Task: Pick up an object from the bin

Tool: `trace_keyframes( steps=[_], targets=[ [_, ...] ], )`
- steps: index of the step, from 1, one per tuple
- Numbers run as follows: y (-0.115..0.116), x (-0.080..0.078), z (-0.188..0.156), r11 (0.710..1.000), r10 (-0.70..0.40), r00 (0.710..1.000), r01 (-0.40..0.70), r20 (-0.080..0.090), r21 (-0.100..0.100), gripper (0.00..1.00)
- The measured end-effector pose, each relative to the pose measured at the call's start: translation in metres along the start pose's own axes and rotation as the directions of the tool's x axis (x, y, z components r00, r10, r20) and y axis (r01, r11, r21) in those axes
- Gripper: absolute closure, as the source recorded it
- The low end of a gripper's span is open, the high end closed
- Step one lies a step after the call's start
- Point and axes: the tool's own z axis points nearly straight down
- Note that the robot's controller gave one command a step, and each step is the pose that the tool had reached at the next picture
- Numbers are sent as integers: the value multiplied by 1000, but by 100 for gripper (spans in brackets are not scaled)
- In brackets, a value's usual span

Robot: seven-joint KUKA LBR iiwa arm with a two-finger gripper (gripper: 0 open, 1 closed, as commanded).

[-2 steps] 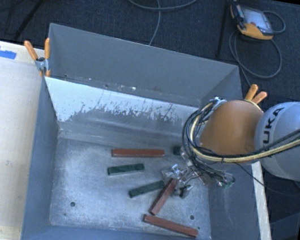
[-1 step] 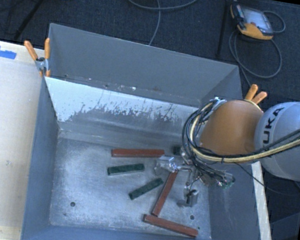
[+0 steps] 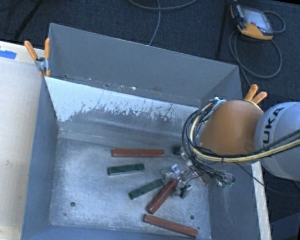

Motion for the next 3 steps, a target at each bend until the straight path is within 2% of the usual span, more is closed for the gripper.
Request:
trace_keyframes(
  steps=[1, 2, 3],
  targets=[
    [0, 0, 0, 1000, -1, 1000, 1, 0, 0, 0],
    [0, 0, 0, 1000, -1, 1000, 1, 0, 0, 100],
    [0, 0, 0, 1000, -1, 1000, 1, 0, 0, 0]
  ],
)
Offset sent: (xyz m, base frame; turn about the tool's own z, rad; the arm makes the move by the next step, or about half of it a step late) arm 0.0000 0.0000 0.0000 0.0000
